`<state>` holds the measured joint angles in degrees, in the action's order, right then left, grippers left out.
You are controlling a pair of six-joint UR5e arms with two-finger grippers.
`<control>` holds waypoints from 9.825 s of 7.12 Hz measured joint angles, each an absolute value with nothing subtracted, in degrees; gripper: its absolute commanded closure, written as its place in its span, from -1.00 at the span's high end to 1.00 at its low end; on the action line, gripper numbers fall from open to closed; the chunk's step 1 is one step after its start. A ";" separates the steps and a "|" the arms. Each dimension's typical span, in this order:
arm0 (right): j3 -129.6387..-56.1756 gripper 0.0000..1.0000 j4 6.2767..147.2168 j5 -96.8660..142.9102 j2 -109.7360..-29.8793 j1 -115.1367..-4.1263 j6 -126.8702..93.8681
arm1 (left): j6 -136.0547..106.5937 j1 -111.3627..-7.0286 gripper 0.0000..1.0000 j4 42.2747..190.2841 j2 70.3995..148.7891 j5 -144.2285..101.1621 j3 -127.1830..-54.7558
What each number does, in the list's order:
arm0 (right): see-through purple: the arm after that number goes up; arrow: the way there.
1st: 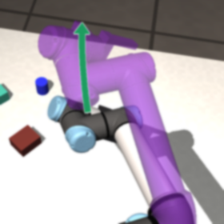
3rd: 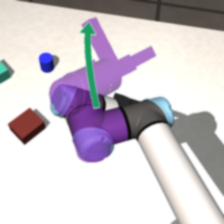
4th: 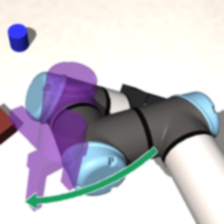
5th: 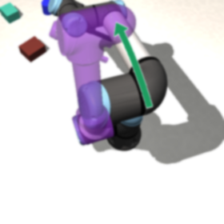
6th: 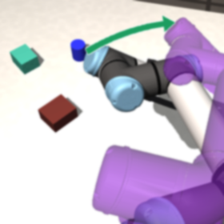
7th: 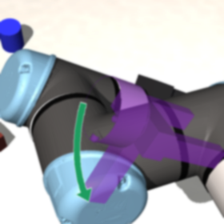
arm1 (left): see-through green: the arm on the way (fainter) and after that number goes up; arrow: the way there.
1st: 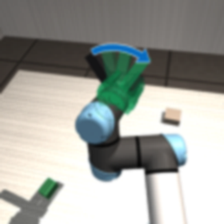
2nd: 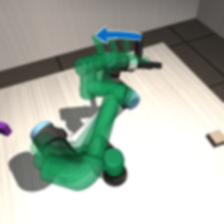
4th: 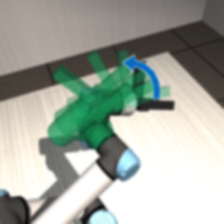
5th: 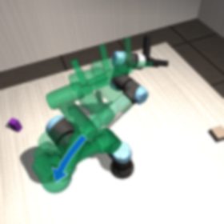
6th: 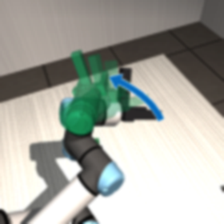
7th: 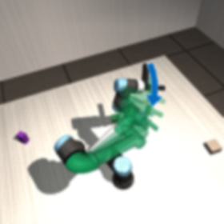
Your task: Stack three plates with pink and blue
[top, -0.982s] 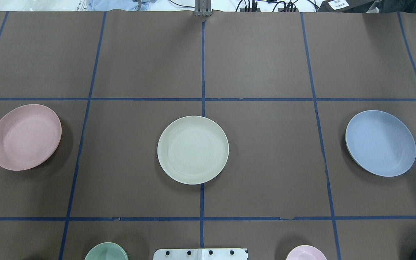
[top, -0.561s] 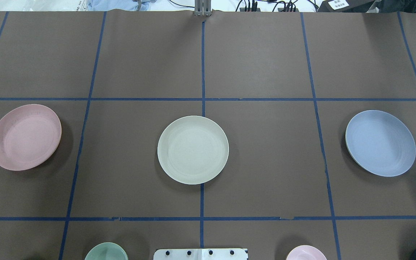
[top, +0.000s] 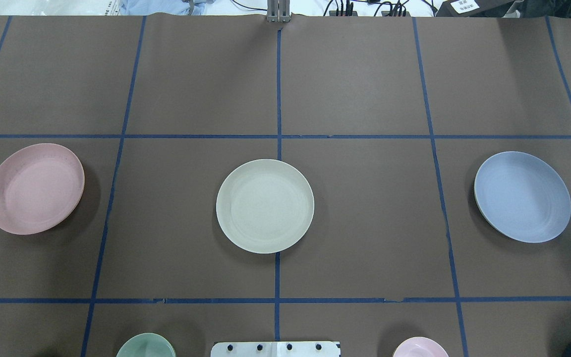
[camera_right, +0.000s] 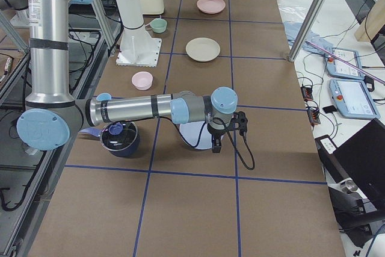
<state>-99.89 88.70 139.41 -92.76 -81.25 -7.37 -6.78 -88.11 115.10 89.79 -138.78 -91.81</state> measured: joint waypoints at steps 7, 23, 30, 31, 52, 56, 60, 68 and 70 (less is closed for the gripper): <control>-99.43 1.00 87.19 139.58 -92.76 -78.24 -7.38 | -21.80 -66.94 0.87 125.34 90.73 -138.39 -81.93; -98.66 1.00 87.13 141.29 -91.72 -77.15 -7.19 | -77.57 -42.77 -1.00 121.34 111.83 -137.13 -100.45; -98.14 1.00 87.10 143.10 -91.55 -76.80 -7.20 | -80.20 -35.09 1.00 123.37 117.48 -127.61 -92.76; -98.12 1.00 87.10 143.30 -91.57 -76.35 -7.26 | -80.26 -35.79 1.00 123.66 117.36 -126.94 -93.93; -98.87 -1.00 61.87 139.90 -81.30 -57.66 -63.37 | -82.16 -44.51 1.00 123.60 113.35 -126.98 -106.88; -101.71 -1.00 60.54 118.87 -68.48 -35.78 -90.76 | -82.36 -48.28 1.00 123.96 113.32 -127.44 -108.14; -102.12 -1.00 60.79 112.11 -64.90 -27.64 -99.50 | -82.35 -49.37 1.00 124.01 113.29 -128.39 -108.02; -102.61 1.00 60.58 111.64 -72.30 -32.48 -97.22 | -80.58 -49.34 1.00 124.10 111.73 -128.31 -107.76; -102.52 1.00 60.72 116.95 -79.57 -41.76 -85.86 | -72.39 -49.99 1.00 124.00 106.83 -127.97 -108.11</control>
